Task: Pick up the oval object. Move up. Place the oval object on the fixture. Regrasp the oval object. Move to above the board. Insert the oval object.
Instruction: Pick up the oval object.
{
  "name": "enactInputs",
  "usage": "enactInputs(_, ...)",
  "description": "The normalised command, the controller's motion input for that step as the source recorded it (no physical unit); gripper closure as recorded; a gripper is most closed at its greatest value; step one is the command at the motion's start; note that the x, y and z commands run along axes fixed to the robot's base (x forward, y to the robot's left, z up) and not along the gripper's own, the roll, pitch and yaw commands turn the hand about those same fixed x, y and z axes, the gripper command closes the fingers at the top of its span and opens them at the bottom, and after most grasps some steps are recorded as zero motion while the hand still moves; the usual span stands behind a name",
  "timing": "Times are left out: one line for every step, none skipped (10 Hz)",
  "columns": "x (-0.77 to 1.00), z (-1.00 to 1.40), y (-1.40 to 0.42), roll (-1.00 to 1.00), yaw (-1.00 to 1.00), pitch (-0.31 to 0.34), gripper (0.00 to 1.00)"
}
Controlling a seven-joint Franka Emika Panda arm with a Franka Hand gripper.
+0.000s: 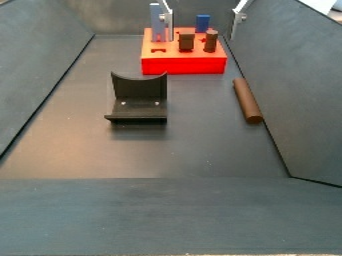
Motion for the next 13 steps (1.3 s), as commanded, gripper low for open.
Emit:
enactInputs(-0.13,-0.11,0.00,-0.01,-0.07,-0.026,0.00)
enactInputs(-0.87,-0.81,0.00,0.00,-0.12,-0.203,0.00)
enactInputs(-0.97,-0.95,-0.01,-0.03,-0.14,-0.121,0.00)
enactInputs(-0.97,-0.96,-0.02,-0.03,-0.13,-0.110,0.00)
enactInputs(-0.92,-0.97,-0.01,-0.04,-0.11,-0.100,0.00)
enactInputs(-0.60,-0.93,-0.12,-0.05,0.00,-0.097,0.00)
enactInputs(-0.16,-0.88,-0.21,-0.07,0.05,-0.061,0.00)
enactInputs(-0.09,-0.92,-0.19,-0.07,0.06,-0.037,0.00)
enactInputs(-0.08,-0.89,-0.21,-0.08,0.07,-0.041,0.00)
enactInputs(0.00,-0.94,-0.18,-0.05,0.05,-0.071,0.00)
enactInputs(0.00,-1.00,-0.03,0.00,0.00,0.000,0.00)
enactInputs(0.00,-1.00,-0.09,0.00,0.05,-0.001,0.00)
enactInputs(0.12,-0.88,-0.29,-0.10,0.11,-0.041,0.00)
